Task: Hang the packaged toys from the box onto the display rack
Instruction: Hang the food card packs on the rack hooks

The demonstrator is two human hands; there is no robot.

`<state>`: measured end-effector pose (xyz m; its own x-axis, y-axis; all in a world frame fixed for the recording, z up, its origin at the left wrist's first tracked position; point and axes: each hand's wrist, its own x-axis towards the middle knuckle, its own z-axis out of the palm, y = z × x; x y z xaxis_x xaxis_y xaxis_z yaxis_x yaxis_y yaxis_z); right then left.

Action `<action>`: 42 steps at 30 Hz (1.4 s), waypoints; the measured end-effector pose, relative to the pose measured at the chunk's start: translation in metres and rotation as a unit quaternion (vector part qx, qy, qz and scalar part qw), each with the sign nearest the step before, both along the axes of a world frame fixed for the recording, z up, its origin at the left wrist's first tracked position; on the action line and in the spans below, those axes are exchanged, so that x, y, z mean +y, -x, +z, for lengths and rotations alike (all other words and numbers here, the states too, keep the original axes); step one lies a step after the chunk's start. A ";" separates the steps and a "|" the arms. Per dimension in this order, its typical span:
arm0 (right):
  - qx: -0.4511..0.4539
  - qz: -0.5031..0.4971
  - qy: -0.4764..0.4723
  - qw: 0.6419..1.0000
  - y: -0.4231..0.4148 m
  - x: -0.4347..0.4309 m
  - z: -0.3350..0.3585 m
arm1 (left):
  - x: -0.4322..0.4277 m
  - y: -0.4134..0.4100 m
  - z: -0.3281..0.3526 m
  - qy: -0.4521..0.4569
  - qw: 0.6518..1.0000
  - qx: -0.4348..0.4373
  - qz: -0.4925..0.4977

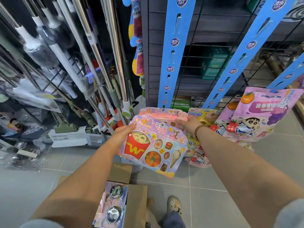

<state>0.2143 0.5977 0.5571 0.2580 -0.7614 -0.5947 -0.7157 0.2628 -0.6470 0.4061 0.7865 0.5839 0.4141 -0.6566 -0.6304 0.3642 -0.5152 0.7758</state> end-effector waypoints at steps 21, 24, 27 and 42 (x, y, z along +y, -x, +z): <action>-0.122 -0.013 0.119 0.985 -0.018 0.004 0.088 | -0.036 0.006 0.034 0.093 0.992 0.027 0.082; -0.135 -0.065 0.088 0.985 -0.014 0.000 0.095 | -0.045 0.012 0.039 0.087 0.993 0.024 0.077; -0.102 -0.066 0.095 0.988 -0.013 -0.006 0.097 | -0.052 0.014 0.039 0.077 0.994 0.024 0.075; -0.065 -0.067 0.014 0.996 -0.022 -0.018 0.103 | -0.051 0.018 0.032 0.041 0.993 0.066 0.087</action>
